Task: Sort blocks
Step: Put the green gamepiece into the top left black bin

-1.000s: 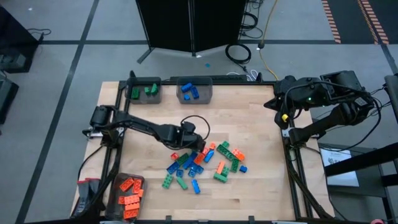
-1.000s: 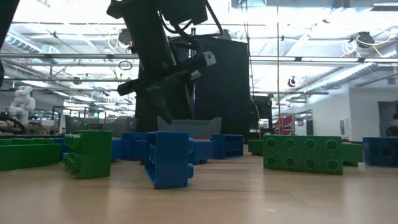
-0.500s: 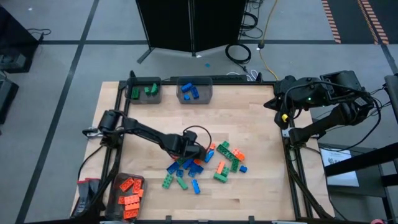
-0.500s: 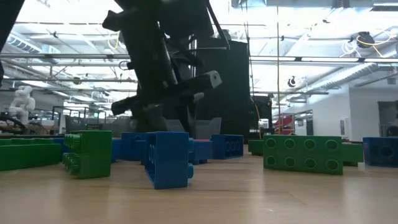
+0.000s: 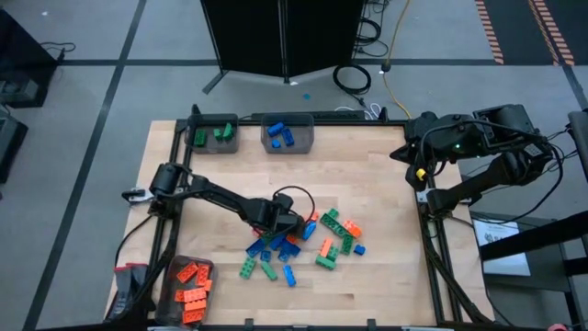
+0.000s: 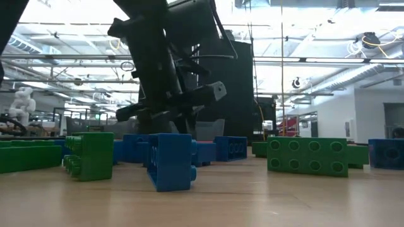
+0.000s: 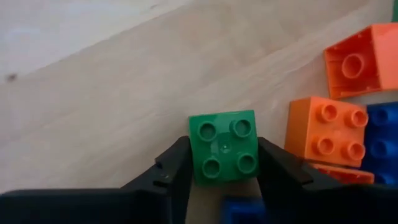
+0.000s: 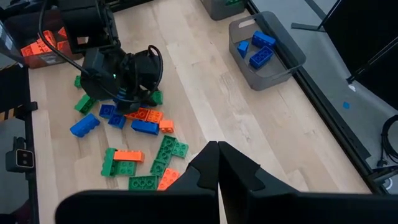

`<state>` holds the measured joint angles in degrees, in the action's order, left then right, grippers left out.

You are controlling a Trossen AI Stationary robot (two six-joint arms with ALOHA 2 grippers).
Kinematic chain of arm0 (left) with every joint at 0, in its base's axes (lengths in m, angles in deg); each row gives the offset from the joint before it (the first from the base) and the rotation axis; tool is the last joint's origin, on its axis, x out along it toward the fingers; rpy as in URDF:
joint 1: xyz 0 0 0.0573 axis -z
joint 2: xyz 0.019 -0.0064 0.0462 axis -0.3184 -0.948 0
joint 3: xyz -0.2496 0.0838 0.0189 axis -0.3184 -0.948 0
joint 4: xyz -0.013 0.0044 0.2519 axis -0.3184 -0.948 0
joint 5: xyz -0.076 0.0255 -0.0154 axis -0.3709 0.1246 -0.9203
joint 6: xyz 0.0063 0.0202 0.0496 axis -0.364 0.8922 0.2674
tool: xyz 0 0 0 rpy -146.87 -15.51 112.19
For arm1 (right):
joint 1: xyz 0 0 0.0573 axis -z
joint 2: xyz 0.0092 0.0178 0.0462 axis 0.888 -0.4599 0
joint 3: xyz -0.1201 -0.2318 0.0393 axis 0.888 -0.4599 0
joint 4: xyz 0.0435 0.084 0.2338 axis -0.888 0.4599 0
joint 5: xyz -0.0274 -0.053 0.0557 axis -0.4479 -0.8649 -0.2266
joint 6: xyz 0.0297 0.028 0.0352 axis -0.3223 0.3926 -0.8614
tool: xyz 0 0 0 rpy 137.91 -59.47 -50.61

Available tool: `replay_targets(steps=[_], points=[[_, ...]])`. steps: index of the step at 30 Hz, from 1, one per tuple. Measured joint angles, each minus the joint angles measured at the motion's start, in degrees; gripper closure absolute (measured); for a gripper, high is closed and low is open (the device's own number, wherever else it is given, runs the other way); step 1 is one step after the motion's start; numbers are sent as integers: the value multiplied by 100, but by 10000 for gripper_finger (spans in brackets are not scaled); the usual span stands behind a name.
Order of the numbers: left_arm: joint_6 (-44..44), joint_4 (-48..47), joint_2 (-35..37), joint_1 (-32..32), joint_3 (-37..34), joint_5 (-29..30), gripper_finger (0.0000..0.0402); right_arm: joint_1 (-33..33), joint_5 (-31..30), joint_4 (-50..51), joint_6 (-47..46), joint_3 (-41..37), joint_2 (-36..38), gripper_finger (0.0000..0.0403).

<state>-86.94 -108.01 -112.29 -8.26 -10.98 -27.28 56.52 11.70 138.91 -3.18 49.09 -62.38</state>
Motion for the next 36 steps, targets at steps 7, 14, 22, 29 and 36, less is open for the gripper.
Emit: replay_targets(steps=[7, 14, 22, 29, 36], points=[[292, -50, 317, -56, -40, 160, 275, 1, 0, 0, 0, 0, 0, 403], [453, -1117, 1420, -350, -24, 898, 275, -1, -1, 0, 1, 0, 0, 403], [558, -3365, 2969, -1423, -62, 2340, 275, 1, -2, 0, 11, 1, 0, 403], [1356, -3860, 3740, -3125, -495, 2412, 275, -1, -2, 0, -13, 0, 0, 403], [2659, -2627, 3856, -4662, -1259, 1344, 275, 2, 0, 0, 25, 0, 0, 403]])
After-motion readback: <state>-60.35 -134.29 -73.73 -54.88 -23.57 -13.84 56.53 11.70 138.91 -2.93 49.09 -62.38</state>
